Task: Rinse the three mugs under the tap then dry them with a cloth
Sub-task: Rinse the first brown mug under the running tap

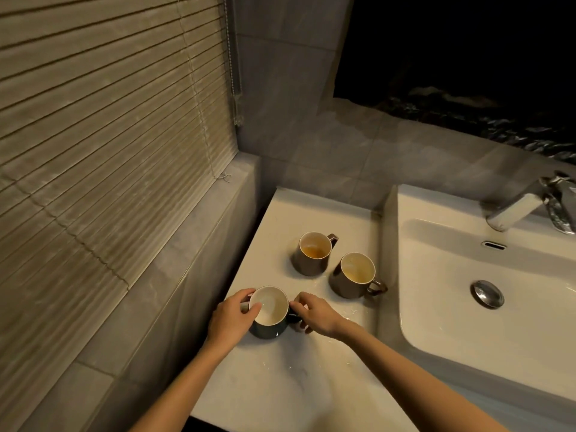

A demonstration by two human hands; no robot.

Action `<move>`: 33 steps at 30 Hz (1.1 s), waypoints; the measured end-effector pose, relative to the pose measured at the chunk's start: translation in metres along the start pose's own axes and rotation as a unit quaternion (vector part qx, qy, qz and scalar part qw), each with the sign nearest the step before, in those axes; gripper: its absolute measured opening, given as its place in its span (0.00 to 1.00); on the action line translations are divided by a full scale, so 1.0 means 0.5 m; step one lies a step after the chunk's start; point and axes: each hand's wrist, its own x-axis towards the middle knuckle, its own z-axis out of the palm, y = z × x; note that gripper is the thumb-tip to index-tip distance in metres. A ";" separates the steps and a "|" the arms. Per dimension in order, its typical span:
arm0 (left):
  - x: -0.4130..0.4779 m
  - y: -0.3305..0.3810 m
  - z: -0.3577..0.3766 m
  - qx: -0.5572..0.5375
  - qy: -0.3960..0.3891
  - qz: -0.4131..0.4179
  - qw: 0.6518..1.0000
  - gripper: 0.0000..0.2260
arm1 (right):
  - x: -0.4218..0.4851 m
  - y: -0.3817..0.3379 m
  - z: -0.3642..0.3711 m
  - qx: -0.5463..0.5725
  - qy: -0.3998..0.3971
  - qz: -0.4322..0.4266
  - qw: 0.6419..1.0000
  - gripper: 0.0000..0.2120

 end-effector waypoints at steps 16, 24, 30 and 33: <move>0.206 0.188 0.113 -0.024 -0.131 0.065 0.989 0.47 | 0.172 0.025 -0.294 -0.289 0.161 -0.038 0.943 0.22; 0.266 0.162 0.158 -0.064 -0.146 0.071 0.985 0.47 | 0.237 0.058 -0.311 -0.411 0.028 -0.093 0.907 0.11; 0.286 0.153 0.123 -0.119 -0.186 0.111 0.969 0.41 | 0.236 0.047 -0.314 -0.396 0.014 -0.119 0.910 0.09; 0.278 0.178 0.084 -0.122 -0.201 0.125 0.964 0.40 | 0.219 0.022 -0.321 -0.363 0.037 -0.130 0.922 0.08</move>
